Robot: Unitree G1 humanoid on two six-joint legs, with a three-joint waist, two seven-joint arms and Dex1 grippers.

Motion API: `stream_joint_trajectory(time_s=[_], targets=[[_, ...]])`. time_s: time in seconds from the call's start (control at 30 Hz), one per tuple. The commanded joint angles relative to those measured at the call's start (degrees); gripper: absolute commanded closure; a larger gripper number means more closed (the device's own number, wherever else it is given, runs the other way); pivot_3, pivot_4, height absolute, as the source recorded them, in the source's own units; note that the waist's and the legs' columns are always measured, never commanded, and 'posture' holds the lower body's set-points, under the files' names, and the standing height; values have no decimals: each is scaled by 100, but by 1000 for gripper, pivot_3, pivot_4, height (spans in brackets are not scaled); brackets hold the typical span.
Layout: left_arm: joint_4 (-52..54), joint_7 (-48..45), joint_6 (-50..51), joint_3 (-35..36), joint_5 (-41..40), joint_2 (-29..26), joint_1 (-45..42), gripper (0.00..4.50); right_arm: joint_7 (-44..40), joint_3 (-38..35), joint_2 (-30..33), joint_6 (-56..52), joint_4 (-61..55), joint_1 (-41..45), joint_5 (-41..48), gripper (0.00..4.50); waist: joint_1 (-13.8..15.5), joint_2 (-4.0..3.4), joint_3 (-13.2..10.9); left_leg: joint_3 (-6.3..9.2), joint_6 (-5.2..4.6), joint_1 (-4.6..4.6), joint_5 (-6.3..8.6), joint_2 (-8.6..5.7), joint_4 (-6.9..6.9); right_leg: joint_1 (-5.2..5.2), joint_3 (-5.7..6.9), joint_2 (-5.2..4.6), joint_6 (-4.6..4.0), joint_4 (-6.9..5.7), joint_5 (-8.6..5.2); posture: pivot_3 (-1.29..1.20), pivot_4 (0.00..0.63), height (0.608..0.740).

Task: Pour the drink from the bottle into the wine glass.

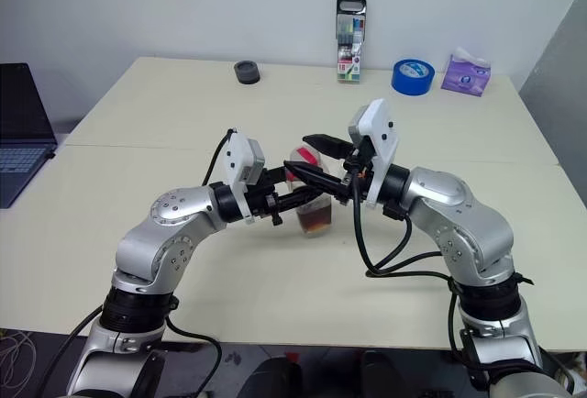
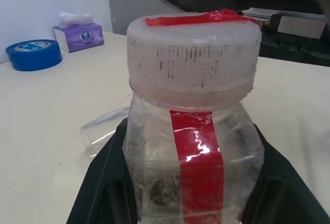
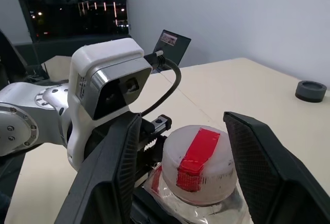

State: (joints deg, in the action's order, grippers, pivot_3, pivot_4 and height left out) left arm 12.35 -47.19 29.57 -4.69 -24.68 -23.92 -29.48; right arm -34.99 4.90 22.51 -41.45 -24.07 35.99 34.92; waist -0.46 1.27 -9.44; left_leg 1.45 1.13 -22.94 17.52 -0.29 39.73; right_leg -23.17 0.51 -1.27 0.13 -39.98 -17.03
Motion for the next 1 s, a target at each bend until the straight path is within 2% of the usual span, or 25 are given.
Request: stream_joint_trajectory(time_s=[0.03,0.47,0.6,1.0], targets=[[167,-39,-149,67,-89,16,-187,2623,6,31,-44,118,12,60,-83,1799,0,0,0,0,0,0,0,0,0,0,0,0,0,0,0,0,150,740],[149,-20,-169,67,-73,26,-167,2623,85,-183,-132,-33,81,204,33,1799,0,0,0,0,0,0,0,0,0,0,0,0,0,0,0,0,150,740],[158,-8,-165,59,-68,31,-181,2623,25,-133,-66,4,67,137,-18,2686,0,0,0,0,0,0,0,0,0,0,0,0,0,0,0,0,150,740],[253,-12,-142,70,-104,-2,-126,2623,-112,-51,26,84,29,27,-42,2734,0,0,0,0,0,0,0,0,0,0,0,0,0,0,0,0,150,740]])
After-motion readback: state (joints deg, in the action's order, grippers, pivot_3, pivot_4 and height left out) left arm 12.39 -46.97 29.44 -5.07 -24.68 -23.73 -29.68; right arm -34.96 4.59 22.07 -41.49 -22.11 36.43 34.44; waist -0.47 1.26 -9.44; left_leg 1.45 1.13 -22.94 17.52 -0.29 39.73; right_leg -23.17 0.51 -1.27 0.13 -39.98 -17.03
